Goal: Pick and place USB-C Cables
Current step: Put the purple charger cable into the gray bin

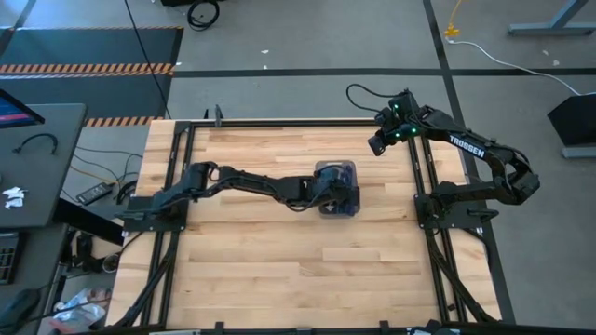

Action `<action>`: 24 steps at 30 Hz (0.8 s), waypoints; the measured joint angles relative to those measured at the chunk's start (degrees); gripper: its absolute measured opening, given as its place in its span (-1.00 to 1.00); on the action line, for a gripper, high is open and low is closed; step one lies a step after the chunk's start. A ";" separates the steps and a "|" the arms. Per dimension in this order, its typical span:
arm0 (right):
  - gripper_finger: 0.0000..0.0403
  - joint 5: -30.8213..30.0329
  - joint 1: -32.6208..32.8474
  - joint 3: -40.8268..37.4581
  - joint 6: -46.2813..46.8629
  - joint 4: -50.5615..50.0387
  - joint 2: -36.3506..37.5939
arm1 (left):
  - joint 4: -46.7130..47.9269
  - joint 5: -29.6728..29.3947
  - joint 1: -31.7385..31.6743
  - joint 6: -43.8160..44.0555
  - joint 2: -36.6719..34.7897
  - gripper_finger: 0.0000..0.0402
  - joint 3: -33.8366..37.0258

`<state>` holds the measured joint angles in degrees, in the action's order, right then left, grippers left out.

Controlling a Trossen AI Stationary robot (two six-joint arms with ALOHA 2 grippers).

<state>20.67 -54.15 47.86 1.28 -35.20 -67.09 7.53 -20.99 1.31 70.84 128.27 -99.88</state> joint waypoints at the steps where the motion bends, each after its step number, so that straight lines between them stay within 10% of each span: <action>1: -1.00 0.04 0.00 0.00 0.00 0.01 -0.01 | 0.02 -0.02 -0.29 -0.65 0.00 -0.87 0.00; 24: -1.00 0.03 -0.42 -0.02 -1.49 -0.04 0.00 | 3.95 -4.67 -1.81 -0.21 0.09 -0.87 0.00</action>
<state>20.71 -54.57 47.84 -0.21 -35.24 -67.09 11.48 -25.67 -0.50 70.63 128.35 -99.88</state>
